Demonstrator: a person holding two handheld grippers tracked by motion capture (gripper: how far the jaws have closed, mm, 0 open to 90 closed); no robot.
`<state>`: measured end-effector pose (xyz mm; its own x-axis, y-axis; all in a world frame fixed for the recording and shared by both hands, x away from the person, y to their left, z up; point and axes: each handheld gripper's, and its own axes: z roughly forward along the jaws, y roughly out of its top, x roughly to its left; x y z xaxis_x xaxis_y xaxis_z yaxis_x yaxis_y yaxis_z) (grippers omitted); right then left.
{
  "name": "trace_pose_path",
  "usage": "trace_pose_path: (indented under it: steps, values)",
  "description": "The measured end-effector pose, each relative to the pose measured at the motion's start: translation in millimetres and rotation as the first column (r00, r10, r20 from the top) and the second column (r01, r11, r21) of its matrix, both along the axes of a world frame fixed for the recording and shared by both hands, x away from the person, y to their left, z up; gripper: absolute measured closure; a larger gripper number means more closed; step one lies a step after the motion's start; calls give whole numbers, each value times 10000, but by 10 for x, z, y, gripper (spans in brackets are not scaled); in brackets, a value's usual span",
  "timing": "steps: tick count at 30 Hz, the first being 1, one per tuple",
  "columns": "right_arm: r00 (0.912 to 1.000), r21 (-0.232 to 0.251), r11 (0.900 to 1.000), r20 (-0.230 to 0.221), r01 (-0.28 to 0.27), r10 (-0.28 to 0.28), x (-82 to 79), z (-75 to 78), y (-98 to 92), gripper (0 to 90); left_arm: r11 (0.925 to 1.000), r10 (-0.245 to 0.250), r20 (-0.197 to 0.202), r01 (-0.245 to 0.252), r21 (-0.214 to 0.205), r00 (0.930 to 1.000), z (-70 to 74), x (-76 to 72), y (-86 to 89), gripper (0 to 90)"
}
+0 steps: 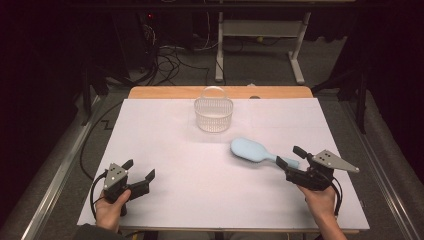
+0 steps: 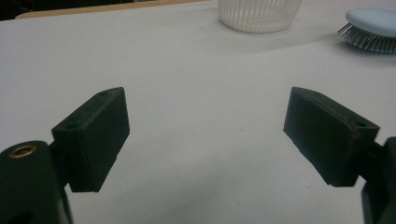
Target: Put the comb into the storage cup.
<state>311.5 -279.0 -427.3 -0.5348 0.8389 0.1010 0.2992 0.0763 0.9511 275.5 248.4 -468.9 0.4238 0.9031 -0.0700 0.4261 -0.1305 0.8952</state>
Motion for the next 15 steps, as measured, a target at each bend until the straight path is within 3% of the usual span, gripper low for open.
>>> trace_pose_path:
  steps: [15]
  values:
    - [9987,-465,9989,-499,-89,66,254,23,157,261,10000,-8,-3,8,-5,10000,-1,0,1,153]
